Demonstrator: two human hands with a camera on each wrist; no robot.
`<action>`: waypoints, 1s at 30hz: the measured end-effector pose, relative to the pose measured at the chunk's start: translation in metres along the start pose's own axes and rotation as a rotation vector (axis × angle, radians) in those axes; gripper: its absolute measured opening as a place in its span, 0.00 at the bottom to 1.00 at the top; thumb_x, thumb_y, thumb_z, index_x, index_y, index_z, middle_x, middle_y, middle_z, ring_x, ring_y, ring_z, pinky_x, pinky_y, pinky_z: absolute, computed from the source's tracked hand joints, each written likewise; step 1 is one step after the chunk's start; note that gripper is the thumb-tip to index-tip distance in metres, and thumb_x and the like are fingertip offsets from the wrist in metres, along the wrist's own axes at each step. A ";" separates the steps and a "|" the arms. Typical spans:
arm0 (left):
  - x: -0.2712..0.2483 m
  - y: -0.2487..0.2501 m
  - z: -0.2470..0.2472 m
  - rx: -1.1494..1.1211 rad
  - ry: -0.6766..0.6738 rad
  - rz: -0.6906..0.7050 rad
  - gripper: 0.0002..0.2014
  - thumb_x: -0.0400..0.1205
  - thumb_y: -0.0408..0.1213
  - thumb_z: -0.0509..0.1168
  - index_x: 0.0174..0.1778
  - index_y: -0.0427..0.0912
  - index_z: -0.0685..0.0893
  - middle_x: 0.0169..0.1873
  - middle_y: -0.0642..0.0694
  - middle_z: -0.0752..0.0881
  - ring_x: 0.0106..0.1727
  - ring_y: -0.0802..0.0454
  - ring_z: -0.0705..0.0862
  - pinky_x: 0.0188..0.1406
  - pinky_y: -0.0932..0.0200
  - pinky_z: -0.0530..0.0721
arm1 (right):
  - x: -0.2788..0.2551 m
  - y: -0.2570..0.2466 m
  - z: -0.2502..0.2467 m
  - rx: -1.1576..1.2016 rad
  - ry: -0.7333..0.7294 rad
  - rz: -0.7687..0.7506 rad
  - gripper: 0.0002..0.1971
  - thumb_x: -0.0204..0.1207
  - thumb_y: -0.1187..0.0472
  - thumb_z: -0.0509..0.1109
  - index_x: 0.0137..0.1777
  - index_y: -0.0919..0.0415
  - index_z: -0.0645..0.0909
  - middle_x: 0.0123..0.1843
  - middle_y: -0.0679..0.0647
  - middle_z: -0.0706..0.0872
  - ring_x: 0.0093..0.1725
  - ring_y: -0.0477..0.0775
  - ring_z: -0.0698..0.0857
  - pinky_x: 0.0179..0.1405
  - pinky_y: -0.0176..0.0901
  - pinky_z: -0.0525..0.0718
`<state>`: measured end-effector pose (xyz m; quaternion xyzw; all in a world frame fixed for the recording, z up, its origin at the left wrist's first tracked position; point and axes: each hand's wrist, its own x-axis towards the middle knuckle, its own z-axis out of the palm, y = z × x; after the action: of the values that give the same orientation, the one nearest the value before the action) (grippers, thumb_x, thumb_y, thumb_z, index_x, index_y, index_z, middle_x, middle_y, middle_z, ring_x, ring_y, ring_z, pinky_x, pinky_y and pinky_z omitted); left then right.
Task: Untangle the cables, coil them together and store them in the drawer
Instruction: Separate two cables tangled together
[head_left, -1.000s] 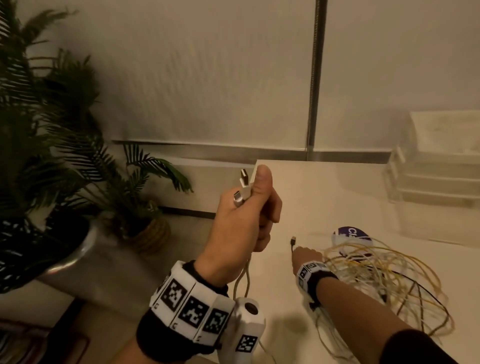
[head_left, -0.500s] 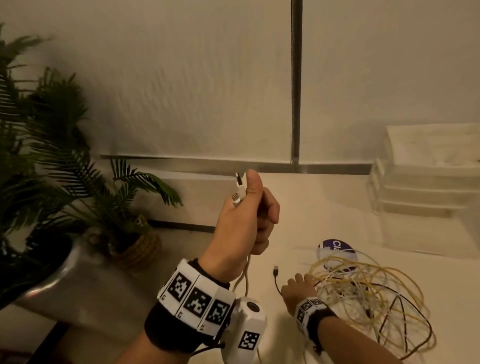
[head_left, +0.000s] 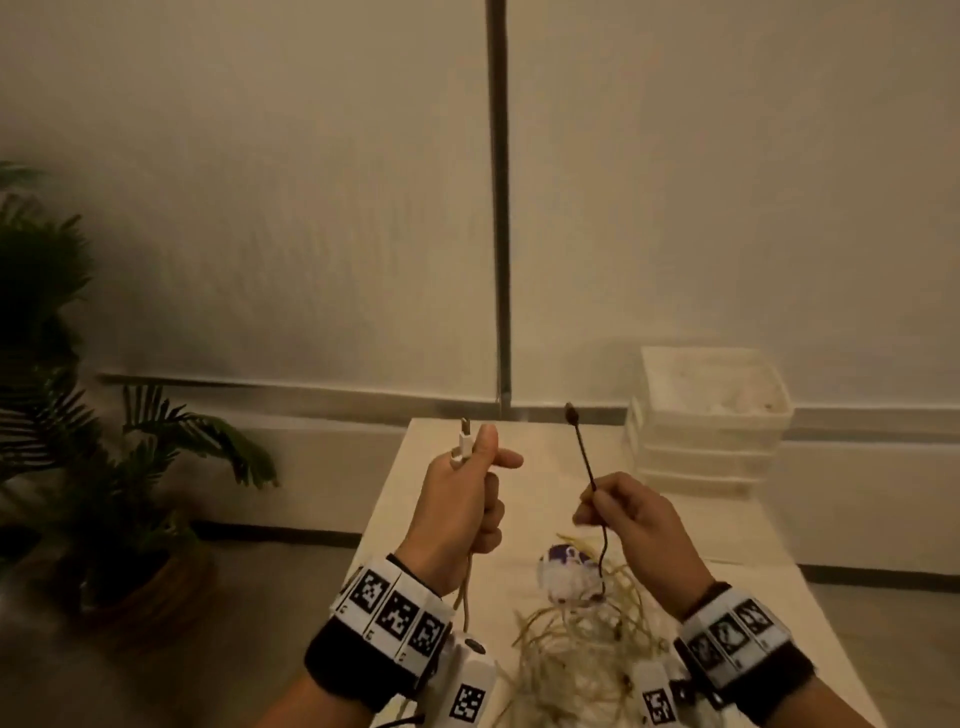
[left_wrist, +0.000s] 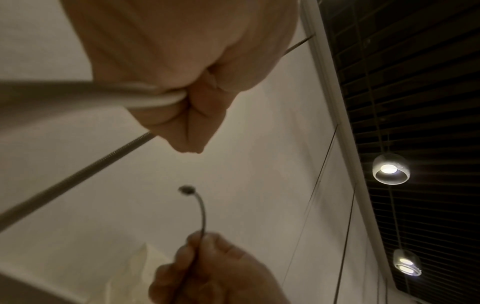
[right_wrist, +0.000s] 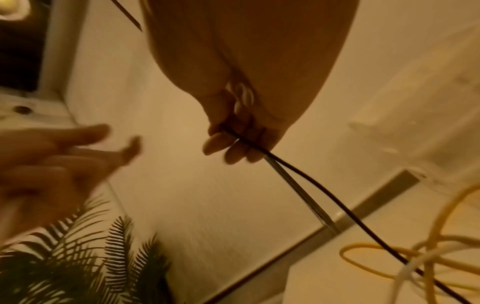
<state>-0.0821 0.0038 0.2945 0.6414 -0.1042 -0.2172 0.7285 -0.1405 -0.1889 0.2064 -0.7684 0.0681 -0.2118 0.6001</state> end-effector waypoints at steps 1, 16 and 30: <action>0.005 0.000 0.011 -0.007 -0.018 -0.003 0.27 0.86 0.55 0.58 0.56 0.31 0.82 0.22 0.51 0.59 0.21 0.55 0.54 0.22 0.63 0.52 | -0.006 -0.016 -0.008 0.056 -0.030 -0.031 0.09 0.83 0.73 0.59 0.48 0.68 0.81 0.33 0.58 0.87 0.35 0.56 0.85 0.43 0.46 0.84; 0.018 0.043 0.104 0.158 -0.012 0.416 0.27 0.85 0.60 0.50 0.25 0.48 0.69 0.23 0.47 0.67 0.23 0.52 0.63 0.24 0.60 0.63 | -0.036 -0.023 -0.034 -0.039 -0.179 -0.100 0.13 0.87 0.63 0.57 0.41 0.58 0.78 0.29 0.50 0.77 0.29 0.48 0.74 0.34 0.41 0.74; -0.031 0.073 0.060 0.737 -0.273 0.633 0.16 0.87 0.46 0.60 0.43 0.43 0.88 0.20 0.63 0.80 0.21 0.67 0.77 0.20 0.72 0.71 | 0.014 -0.016 -0.045 -0.172 -0.223 0.038 0.18 0.83 0.71 0.56 0.32 0.57 0.70 0.27 0.47 0.71 0.26 0.41 0.68 0.30 0.41 0.70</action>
<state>-0.1215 -0.0293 0.3797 0.7586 -0.4576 -0.0161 0.4634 -0.1483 -0.2295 0.2336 -0.8343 0.0333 -0.1071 0.5398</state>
